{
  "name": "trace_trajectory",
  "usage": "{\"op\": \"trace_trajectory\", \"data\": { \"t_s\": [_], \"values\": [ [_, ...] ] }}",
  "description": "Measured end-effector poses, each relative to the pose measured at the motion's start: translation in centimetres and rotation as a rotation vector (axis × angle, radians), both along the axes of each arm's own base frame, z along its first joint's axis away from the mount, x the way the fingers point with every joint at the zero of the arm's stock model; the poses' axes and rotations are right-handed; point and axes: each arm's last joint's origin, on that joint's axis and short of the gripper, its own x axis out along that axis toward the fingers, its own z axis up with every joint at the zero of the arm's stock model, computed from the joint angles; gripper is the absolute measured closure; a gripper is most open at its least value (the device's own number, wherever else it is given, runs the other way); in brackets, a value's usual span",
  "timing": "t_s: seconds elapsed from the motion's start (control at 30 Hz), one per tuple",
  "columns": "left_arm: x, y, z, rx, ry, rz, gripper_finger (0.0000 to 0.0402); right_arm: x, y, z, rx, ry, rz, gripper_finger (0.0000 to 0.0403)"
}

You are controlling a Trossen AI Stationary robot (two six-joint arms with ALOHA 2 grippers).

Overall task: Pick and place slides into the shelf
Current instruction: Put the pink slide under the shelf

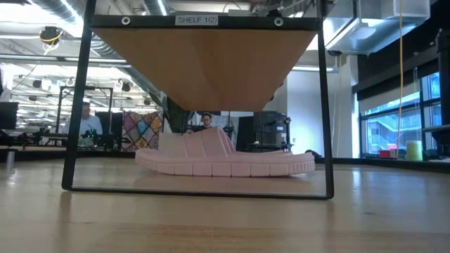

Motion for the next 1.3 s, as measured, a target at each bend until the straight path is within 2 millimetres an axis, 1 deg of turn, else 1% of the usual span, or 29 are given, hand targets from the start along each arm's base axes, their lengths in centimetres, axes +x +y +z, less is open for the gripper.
{"op": "trace_trajectory", "data": {
  "t_s": [0.17,0.23,0.4,0.5,0.63,0.73,0.9,0.97,1.03,1.1,1.2,1.3],
  "values": [
    [-2.9,0.1,0.3,-0.04,-0.031,0.008,0.0159,-4.8,0.6,0.5,0.169,0.1,0.191,0.0328],
    [-4.0,0.2,0.2,-0.058,-0.05,0.01,0.0159,-6.7,0.7,0.5,0.25,0.144,0.246,0.0328],
    [-7.0,1.0,-1.2,-0.145,-0.13,0.028,0.0159,-10.4,1.4,0.0,0.435,0.268,0.367,0.0328],
    [-8.6,1.8,-2.3,-0.148,-0.231,0.117,0.0159,-11.8,2.0,-0.7,0.583,0.39,0.461,0.0328],
    [-10.4,2.5,-4.3,-0.181,-0.334,0.197,0.0159,-12.4,2.9,-2.0,0.751,0.61,0.517,0.0328],
    [-11.1,2.7,-6.0,-0.215,-0.383,0.211,0.0159,-12.6,3.6,-2.8,0.833,0.768,0.566,0.0328],
    [-11.8,3.0,-8.1,-0.268,-0.437,0.237,0.0159,-12.6,4.6,-3.3,0.858,0.855,0.625,0.0329],
    [-11.9,3.0,-8.9,-0.285,-0.442,0.249,0.0159,-12.6,4.9,-4.2,0.873,0.904,0.619,0.0329],
    [-11.9,3.0,-9.6,-0.302,-0.443,0.261,0.0159,-12.7,5.2,-5.6,0.895,0.966,0.632,0.033],
    [-11.9,3.0,-10.0,-0.316,-0.441,0.265,0.0159,-12.6,5.5,-7.1,0.912,0.971,0.692,0.033],
    [-11.9,2.9,-10.4,-0.336,-0.428,0.254,0.0159,-12.0,6.0,-9.2,0.93,0.872,0.824,0.033],
    [-11.8,2.9,-10.5,-0.357,-0.43,0.252,0.0159,-11.6,6.3,-11.4,0.951,0.781,0.912,0.033]
  ]
}}
